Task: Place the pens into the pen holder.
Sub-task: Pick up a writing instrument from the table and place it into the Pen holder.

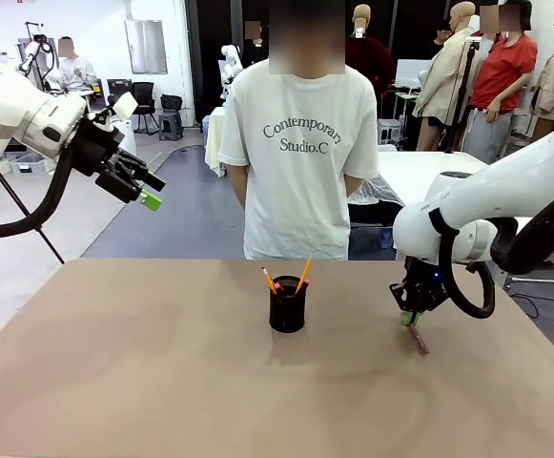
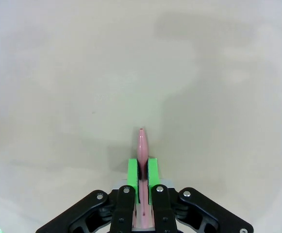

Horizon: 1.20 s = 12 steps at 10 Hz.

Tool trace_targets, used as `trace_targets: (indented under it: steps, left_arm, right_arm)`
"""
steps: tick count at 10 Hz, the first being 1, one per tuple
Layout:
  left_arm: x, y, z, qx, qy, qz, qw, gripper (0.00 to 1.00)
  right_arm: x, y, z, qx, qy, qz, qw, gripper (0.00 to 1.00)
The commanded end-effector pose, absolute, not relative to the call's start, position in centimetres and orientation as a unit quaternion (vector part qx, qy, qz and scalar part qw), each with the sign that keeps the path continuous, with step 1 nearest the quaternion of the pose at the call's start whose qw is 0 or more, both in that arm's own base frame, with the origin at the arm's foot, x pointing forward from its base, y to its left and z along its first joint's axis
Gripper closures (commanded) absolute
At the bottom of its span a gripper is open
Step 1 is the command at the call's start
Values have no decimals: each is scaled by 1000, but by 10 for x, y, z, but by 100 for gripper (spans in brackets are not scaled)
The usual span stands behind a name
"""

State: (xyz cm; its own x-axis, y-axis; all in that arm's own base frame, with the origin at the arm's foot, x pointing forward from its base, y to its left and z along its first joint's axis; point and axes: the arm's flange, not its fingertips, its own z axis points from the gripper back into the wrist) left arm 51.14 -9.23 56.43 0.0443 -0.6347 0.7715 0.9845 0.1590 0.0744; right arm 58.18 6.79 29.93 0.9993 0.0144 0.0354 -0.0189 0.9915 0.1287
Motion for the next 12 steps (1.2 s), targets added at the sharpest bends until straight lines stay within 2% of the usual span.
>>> trace_targets:
  steps: [1, 6, 8, 12]
  left_arm:
    - [512, -92, 566, -249, -347, -599, 677, 0]
    - [512, -92, 566, -249, -347, -599, 677, 0]
    - [512, -92, 566, -249, -347, -599, 677, 0]
    - [512, -92, 566, -249, -347, -599, 677, 0]
  right_arm:
    - [583, 64, 315, 150, -13, 20, 988, 100]
    - [563, 67, 375, 309, -131, 164, 928, 100]
    - [549, 69, 400, 378, -203, 262, 865, 100]
    - [530, 76, 414, 449, -341, 324, 760, 100]
